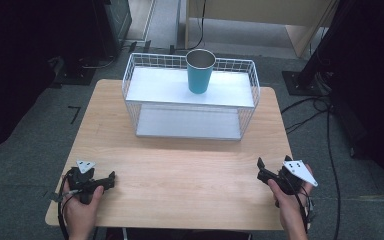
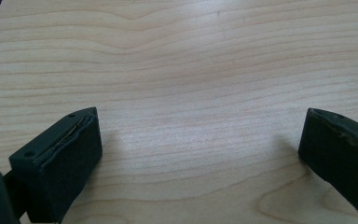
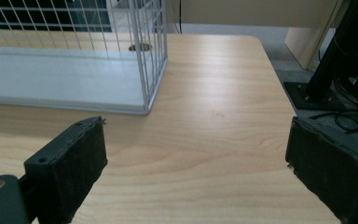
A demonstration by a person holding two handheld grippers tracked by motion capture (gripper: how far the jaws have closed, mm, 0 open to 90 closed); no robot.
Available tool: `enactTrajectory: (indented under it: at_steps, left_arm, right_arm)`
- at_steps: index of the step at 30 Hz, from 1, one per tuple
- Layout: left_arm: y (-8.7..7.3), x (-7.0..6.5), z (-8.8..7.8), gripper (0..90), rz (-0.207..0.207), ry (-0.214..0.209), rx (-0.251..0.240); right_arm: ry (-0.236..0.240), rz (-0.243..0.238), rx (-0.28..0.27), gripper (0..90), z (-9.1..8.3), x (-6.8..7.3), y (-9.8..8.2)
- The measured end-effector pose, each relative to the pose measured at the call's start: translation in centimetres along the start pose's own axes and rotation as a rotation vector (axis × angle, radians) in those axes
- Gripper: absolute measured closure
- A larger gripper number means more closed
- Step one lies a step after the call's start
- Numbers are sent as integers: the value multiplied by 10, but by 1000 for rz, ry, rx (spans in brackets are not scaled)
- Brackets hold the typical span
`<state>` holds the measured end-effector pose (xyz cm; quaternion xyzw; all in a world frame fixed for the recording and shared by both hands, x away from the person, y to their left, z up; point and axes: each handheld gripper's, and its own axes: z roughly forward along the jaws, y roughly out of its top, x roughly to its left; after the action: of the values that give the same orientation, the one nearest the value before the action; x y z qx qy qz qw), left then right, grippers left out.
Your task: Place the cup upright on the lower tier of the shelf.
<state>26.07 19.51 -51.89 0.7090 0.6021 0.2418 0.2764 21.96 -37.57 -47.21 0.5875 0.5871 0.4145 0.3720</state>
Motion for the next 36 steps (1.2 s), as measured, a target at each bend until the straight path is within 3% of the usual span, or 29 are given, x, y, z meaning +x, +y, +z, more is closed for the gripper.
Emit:
enactTrajectory:
  at_steps: [11,17,24,28,36]
  left_arm:
    - [0,0,0,0,0,0,0]
    - [0,0,0,0,0,0,0]
    - [0,0,0,0,0,0,0]
    - [0,0,0,0,0,0,0]
    - [0,0,0,0,1,0,0]
  right_arm:
    - [-17,-2,87,52,10,-7,-27]
    - [-62,-44,174,58,16,-8,-35]
    - [-66,-51,263,58,22,-11,-40]
    - [-97,-72,324,63,26,-14,-44]
    - [-59,-53,352,64,28,-17,-45]
